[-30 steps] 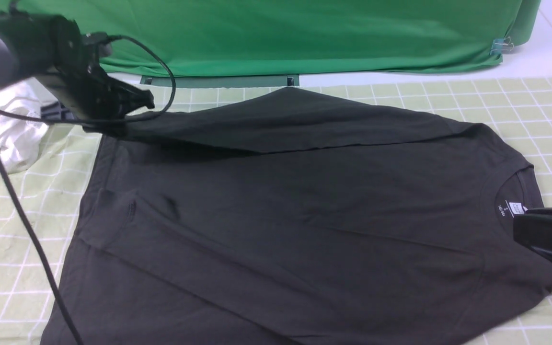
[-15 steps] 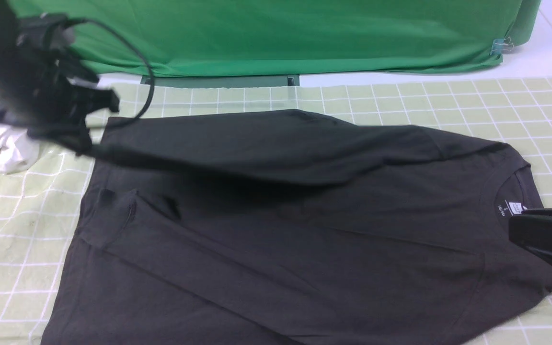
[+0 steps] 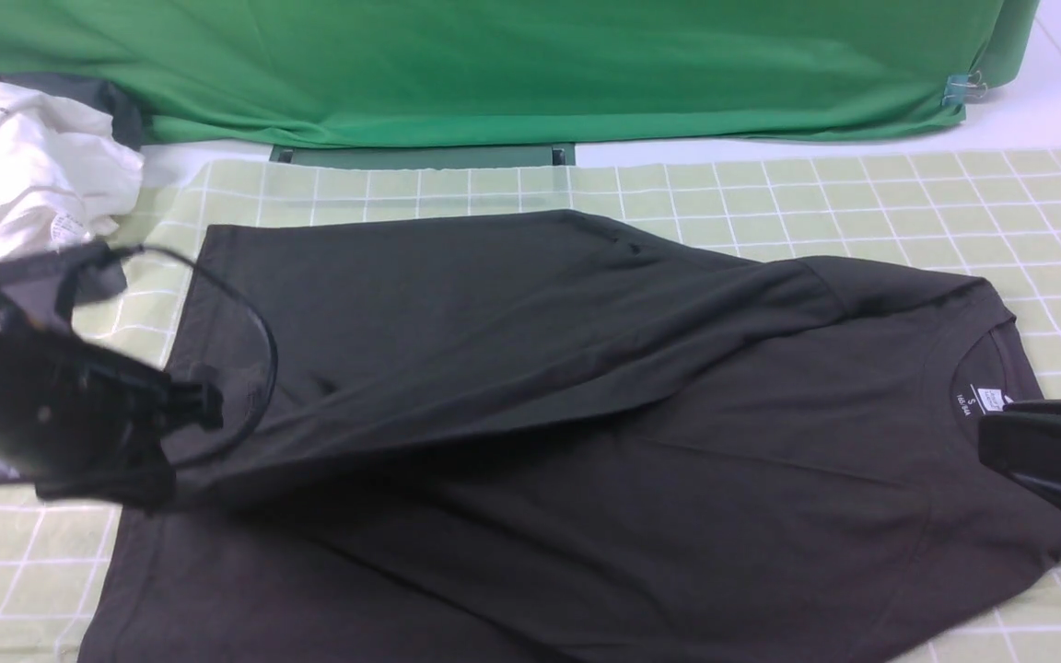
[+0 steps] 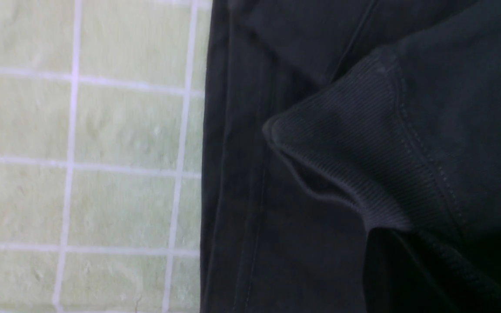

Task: Fold a long-sleeved shirt over a green coffee tablecloth.
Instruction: 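Fold the left side of the dark shirt inward over its body with the left gripper, then grasp the near edge of the shirt at its hem and shoulder corners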

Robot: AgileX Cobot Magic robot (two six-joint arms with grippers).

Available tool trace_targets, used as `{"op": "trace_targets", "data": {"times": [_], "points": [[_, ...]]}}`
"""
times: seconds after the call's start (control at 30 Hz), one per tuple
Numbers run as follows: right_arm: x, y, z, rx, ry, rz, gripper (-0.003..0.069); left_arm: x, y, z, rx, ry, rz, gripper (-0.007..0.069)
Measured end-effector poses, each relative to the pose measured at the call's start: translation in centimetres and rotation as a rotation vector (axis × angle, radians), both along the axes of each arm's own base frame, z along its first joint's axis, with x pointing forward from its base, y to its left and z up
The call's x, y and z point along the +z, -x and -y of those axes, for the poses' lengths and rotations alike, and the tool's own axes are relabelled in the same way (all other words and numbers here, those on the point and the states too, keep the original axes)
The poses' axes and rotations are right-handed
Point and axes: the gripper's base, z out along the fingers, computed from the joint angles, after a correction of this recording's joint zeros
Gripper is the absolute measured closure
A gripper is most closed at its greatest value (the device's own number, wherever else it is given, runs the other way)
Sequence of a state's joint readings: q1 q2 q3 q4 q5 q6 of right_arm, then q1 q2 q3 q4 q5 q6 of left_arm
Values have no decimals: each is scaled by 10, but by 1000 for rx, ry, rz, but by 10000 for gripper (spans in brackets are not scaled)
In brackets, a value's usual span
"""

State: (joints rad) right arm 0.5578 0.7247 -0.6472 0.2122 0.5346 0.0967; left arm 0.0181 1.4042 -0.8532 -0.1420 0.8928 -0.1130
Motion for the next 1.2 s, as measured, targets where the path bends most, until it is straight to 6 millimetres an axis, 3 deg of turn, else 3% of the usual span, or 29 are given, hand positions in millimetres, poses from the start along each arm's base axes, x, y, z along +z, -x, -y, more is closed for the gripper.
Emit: {"op": "trace_targets", "data": {"times": [0.13, 0.33, 0.43, 0.57, 0.8, 1.0, 1.2], "points": [[0, 0, 0, 0, -1, -1, 537, -4, 3, 0, -15, -2, -17, 505], [0, 0, 0, 0, -2, -1, 536, -7, 16, 0, -49, -12, -149, 258], [0, 0, 0, 0, -2, -1, 536, -16, 27, -2, -67, -33, -228, 146], [0, 0, 0, 0, -2, -1, 536, -35, 45, -3, -87, -41, -307, 64], [3, -2, -1, -5, -22, 31, 533, -62, 65, -6, -102, -75, -325, 37], [5, -3, -1, -8, -34, 51, 530, -69, 65, -7, -102, -93, -273, 36], [5, -3, -1, -8, -34, 51, 524, -80, 61, -6, -98, -79, -351, 60]]}}
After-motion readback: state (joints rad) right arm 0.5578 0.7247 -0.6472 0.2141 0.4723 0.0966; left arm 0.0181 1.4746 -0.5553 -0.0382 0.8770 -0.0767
